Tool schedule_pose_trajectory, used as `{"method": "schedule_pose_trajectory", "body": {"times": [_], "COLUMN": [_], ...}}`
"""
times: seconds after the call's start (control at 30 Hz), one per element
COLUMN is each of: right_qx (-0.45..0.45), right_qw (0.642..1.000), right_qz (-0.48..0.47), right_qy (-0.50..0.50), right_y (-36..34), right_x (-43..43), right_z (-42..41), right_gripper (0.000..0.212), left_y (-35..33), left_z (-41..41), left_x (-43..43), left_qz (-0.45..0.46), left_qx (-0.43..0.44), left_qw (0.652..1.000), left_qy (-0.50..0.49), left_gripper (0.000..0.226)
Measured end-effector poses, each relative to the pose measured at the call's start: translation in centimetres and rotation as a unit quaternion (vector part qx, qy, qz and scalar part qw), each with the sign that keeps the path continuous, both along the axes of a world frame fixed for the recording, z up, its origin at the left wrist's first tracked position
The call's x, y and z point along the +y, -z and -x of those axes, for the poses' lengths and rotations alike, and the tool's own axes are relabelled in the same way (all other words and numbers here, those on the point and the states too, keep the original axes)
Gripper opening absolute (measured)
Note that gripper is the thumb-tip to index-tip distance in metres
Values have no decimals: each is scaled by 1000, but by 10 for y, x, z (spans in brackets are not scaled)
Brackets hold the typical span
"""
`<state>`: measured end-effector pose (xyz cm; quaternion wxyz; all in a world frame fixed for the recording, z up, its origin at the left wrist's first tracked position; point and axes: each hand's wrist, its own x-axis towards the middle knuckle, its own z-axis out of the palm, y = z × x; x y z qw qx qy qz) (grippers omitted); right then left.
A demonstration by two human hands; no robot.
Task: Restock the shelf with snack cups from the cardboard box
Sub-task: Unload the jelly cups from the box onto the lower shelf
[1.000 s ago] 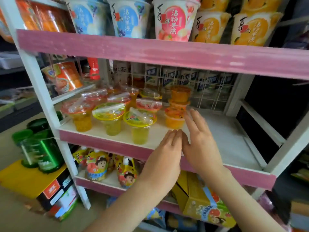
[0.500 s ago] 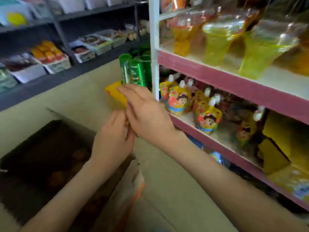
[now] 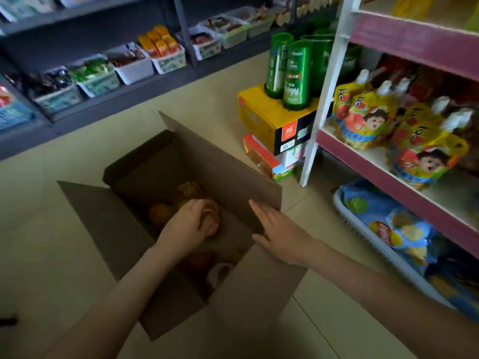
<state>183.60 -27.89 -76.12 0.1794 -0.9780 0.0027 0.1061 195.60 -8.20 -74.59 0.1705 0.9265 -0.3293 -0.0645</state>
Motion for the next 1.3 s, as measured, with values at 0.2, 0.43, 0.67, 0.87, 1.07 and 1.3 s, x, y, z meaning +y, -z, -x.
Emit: {"method": "schedule_pose_trajectory", "body": {"times": [0.2, 0.43, 0.67, 0.87, 1.07, 1.3], "right_qx": [46, 138, 210, 297, 312, 225], "right_qw": [998, 984, 971, 954, 948, 969], "right_qz": [41, 101, 112, 39, 19, -76], "right_qy": [-12, -46, -26, 17, 64, 70], "right_y": [13, 59, 109, 159, 165, 151], "right_x": [16, 38, 53, 99, 85, 73], "right_z": [-31, -106, -145, -161, -162, -166], "right_gripper": [71, 94, 100, 76, 84, 64], "left_y": [52, 82, 149, 168, 191, 164], "left_z": [-3, -50, -62, -66, -78, -85], "left_x": [28, -4, -8, -27, -36, -42], "left_qz": [-134, -233, -336, -385, -380, -325], "left_qx": [85, 82, 91, 99, 58, 62], "left_qw": [987, 969, 937, 916, 921, 942], "left_qy": [29, 23, 8, 59, 58, 58], "left_gripper": [65, 83, 60, 60, 54, 39]}}
